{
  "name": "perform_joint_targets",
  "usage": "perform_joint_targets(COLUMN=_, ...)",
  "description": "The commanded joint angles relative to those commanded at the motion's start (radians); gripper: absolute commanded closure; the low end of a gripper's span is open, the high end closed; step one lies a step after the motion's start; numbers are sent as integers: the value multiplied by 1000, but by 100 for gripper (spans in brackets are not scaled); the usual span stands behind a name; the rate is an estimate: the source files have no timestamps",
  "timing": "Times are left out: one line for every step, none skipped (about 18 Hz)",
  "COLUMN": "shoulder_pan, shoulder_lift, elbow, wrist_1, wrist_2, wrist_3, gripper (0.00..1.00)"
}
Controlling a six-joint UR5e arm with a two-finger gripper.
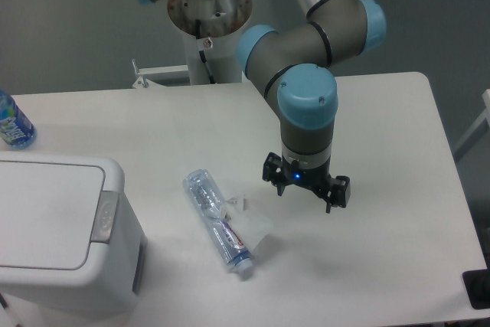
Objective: Open the trash can
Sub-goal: 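Raise the open gripper and move it toward the white trash can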
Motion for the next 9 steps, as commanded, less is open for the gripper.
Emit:
perform_joint_targets(shoulder_pan=2, shoulder_lift=0, elbow=0, wrist_1=0, wrist_2=0, wrist_3=0, gripper=0)
perform_joint_targets(shoulder_pan=0, shoulder_lift=0, elbow=-3, wrist_1=0, wrist_2=3, wrist_3=0, gripper=0)
perform_joint_targets(shoulder_pan=0, shoulder_lift=0, elbow=-5, wrist_1=0, wrist_2=3, wrist_3=0, gripper=0)
perform_joint_targets(shoulder_pan=0, shoulder_lift=0, elbow=-5, wrist_1=0, wrist_2=3, wrist_3=0, gripper=0)
perform_joint_targets(shoulder_pan=0, shoulder_lift=0, elbow=-5, wrist_1=0, wrist_2=3, wrist_3=0, gripper=0)
perform_joint_targets(shoulder_pan=0, shoulder_lift=0, elbow=-5, wrist_1=0, wrist_2=-1, wrist_3=0, gripper=0)
perform_joint_targets(shoulder_pan=0, shoulder_lift=2, elbow=-3, wrist_1=0, wrist_2=-6, wrist_3=0, gripper=0)
perform_joint_targets(shoulder_pan=-2, shoulder_lift=5, elbow=-3, wrist_1=0, wrist_2=-2, wrist_3=0, gripper=0)
perform_joint_targets(shoulder_pan=-9, shoulder_lift=9, elbow=-5, wrist_1=-2, wrist_2=3, wrist_3=0, gripper=0)
